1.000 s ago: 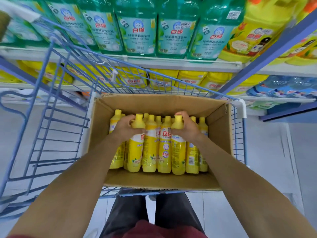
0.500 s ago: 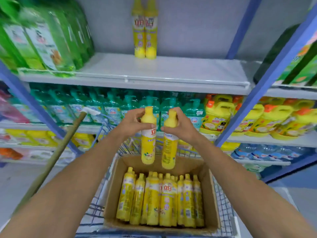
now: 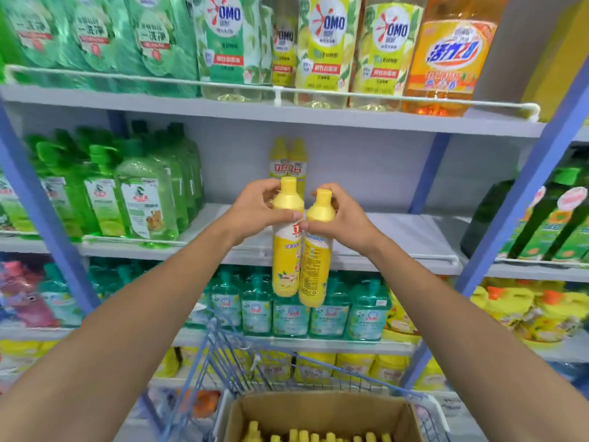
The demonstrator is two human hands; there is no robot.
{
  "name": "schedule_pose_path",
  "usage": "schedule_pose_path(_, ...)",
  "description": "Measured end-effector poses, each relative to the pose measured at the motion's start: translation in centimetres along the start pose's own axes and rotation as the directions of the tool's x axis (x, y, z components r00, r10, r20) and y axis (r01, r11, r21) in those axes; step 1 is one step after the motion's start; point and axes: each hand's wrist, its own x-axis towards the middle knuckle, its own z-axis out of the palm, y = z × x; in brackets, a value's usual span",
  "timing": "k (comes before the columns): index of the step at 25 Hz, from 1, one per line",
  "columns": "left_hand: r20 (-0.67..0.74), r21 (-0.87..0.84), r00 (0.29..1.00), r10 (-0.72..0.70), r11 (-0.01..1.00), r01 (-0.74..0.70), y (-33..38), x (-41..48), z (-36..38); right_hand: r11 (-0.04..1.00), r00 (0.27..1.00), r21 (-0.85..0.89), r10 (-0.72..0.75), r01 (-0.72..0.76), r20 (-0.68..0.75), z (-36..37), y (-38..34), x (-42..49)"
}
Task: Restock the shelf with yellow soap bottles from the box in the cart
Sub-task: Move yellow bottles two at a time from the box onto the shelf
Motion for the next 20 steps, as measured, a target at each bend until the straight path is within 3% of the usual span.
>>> schedule_pose_path(4,-0.002,0.037,0.996,0.085,0.996,-0.085,0.6,4.0,-3.6,0.997,0.995,-0.036,-0.066,0.064,-0.079,0.6,-1.9,4.9)
schedule_pose_path(10,-0.085,0.060,0.991,0.105,0.993,-0.101,-0.5,8.9,-5.9,0.991,0.988,-0.086,-0.110,0.101,-0.111,0.9,-1.8,10.2)
schedule_pose_path(16,-0.145,0.059,0.989,0.014,0.998,-0.005,-4.0,12.2,-5.4,0.998,0.985,-0.056,0.005,-0.015,-0.173,0.9,2.1,14.2)
schedule_pose_path(20,-0.138,0.023,0.990,0.003,1.000,0.000,-6.8,12.9,-4.2,0.999,0.989,-0.018,0.047,-0.050,-0.138,1.8,5.1,14.7)
